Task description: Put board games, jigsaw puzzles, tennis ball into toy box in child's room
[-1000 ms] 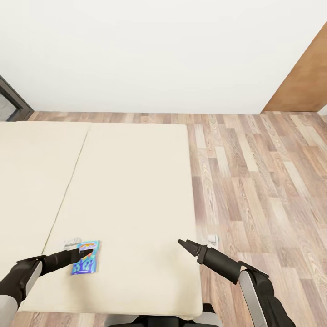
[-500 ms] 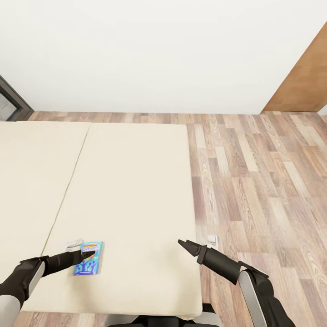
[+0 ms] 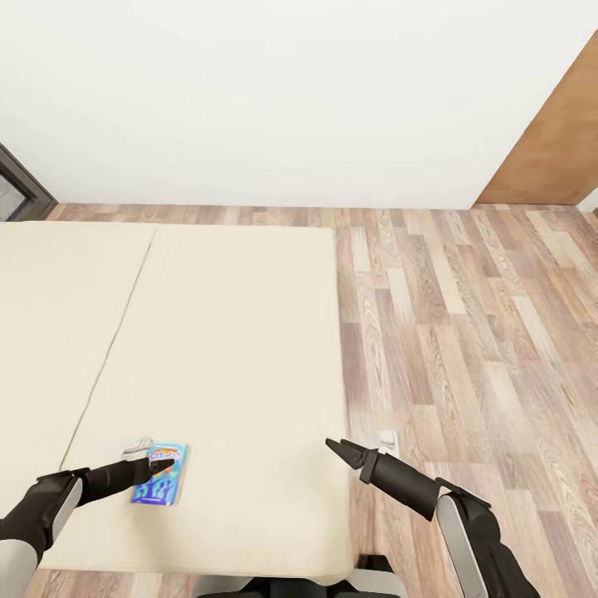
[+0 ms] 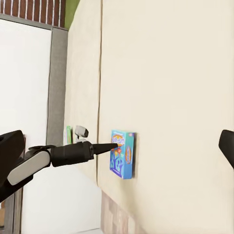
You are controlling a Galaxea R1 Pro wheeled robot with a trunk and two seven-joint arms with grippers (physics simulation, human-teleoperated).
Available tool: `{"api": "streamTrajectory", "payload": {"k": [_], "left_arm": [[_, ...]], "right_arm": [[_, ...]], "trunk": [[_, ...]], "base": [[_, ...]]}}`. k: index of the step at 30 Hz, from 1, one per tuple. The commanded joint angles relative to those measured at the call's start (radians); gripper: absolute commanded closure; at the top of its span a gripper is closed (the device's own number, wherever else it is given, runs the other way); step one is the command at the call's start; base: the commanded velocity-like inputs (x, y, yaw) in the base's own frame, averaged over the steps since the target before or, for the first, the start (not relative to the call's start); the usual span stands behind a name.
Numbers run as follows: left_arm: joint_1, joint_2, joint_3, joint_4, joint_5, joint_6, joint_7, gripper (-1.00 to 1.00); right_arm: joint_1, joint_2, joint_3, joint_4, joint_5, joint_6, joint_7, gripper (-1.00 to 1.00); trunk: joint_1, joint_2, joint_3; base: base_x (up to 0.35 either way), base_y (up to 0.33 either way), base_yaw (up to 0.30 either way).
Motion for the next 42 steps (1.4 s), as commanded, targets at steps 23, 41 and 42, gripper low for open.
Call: {"api": "streamTrajectory", "payload": {"k": [23, 41, 42], "left_arm": [[0.0, -0.001, 0.005, -0.001, -0.001, 0.01, -0.006, -1.0], [0.0, -0.001, 0.005, -0.001, -0.001, 0.011, -0.006, -1.0], [0.0, -0.001, 0.005, -0.001, -0.001, 0.011, -0.006, -1.0]], "right_arm": [[0.0, 0.0, -0.002, -0.001, -0.003, 0.006, 0.002, -1.0], [0.0, 0.0, -0.002, -0.002, -0.003, 0.006, 0.002, -1.0], [0.0, 0.0, -0.002, -0.002, -0.003, 0.006, 0.002, -1.0]], "trunk": [[0.0, 0.0, -0.001], [0.0, 0.0, -0.001], [0.0, 0.0, -0.001]], "base": [[-0.006, -0.092, 0.0], [-0.018, -0.128, 0.0], [0.0, -0.065, 0.0]]}}
